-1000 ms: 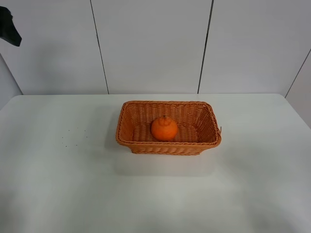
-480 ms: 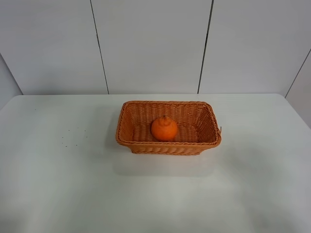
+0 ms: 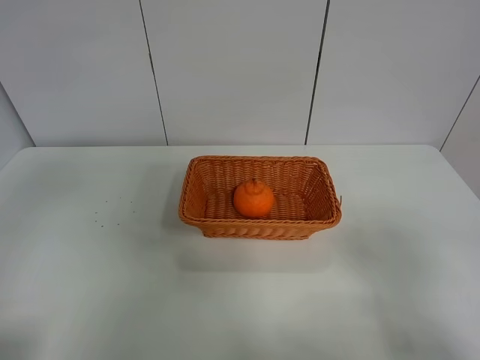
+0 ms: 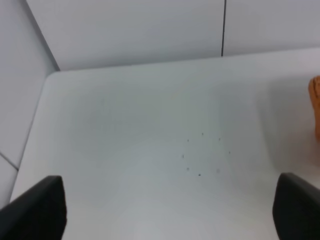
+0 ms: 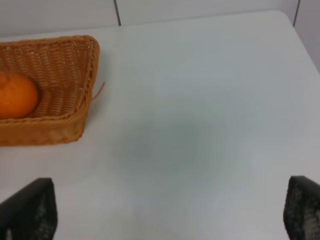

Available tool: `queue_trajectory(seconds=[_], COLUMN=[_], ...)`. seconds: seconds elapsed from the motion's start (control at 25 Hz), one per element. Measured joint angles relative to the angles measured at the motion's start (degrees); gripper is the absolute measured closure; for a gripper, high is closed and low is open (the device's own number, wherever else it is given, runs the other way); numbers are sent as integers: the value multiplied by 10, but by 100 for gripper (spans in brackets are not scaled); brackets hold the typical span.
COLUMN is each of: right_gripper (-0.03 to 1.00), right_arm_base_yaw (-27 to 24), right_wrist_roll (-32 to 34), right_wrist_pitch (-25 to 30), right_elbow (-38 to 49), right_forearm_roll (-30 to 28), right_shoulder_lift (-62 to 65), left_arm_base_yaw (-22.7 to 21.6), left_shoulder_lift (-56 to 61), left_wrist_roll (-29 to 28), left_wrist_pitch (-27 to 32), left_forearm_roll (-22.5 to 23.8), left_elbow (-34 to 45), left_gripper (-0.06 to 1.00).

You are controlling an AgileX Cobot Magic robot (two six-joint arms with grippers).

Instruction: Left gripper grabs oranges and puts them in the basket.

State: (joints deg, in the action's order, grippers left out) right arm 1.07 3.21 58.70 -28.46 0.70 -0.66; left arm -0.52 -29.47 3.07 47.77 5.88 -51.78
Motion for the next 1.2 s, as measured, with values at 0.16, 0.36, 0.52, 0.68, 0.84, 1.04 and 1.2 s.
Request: queue_trajectory(seconds=[0.16, 0.36, 0.52, 0.68, 0.84, 1.04, 1.2], right_gripper=[27, 27, 27, 27, 27, 27, 27], right_arm_base_yaw=[0, 0, 0, 0, 0, 0, 0], right_wrist_roll=[0, 0, 0, 0, 0, 0, 0], right_wrist_pitch=[0, 0, 0, 0, 0, 0, 0], right_elbow=[0, 0, 0, 0, 0, 0, 0], right_forearm_roll=[0, 0, 0, 0, 0, 0, 0], right_shoulder_lift=[0, 0, 0, 0, 0, 0, 0], left_arm_base_yaw=[0, 0, 0, 0, 0, 0, 0], left_shoulder_lift=[58, 129, 177, 197, 197, 197, 196], left_wrist_roll=[-9, -13, -14, -17, -18, -18, -22], left_wrist_pitch=[0, 0, 10, 49, 66, 68, 69], left_forearm_roll=[0, 0, 0, 0, -5, -19, -16], left_elbow=[24, 56, 82, 107, 138, 201, 220], left_gripper=[2, 2, 2, 2, 2, 2, 2])
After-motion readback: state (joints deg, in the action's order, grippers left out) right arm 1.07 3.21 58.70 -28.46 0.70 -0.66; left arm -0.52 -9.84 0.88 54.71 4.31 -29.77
